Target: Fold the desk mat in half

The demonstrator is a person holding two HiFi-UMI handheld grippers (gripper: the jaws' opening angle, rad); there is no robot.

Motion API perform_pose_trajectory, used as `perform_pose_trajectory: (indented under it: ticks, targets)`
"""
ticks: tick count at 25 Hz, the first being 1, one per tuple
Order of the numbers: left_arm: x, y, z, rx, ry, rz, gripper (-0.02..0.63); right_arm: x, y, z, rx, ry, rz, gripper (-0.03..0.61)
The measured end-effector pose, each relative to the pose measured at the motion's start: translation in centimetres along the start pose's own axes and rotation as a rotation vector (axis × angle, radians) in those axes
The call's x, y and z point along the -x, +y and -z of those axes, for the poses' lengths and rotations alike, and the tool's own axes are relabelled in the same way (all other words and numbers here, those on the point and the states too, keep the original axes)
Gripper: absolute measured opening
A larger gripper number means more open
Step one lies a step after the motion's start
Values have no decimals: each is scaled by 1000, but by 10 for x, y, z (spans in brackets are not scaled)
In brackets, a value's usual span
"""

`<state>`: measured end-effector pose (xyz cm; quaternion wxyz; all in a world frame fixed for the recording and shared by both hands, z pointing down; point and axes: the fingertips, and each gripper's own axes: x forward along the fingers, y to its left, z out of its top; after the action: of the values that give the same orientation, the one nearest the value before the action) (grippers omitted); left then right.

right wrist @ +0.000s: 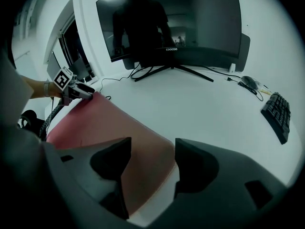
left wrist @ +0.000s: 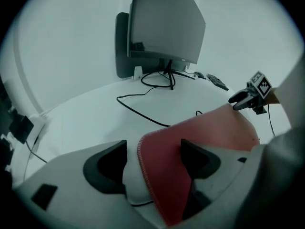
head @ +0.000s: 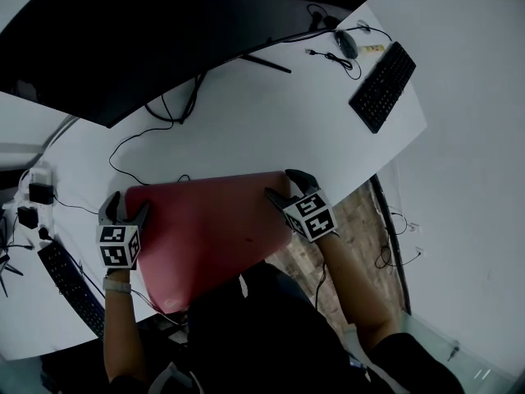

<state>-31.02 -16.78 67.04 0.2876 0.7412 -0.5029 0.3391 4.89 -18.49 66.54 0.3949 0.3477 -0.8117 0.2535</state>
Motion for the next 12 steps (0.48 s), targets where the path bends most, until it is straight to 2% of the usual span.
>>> perform_pose_trajectory:
  ticks: [7,10,12]
  targets:
    - [0,-2,-1,-17,3,-4,347,-5,-4,4,3,31,16,282]
    - [0,-6,0,-30,8,10,295,-5,-4,5,-7,35,27,282]
    - [0,-7,0,-26,1,11,291,-6,-3,5,-13,16,39,282]
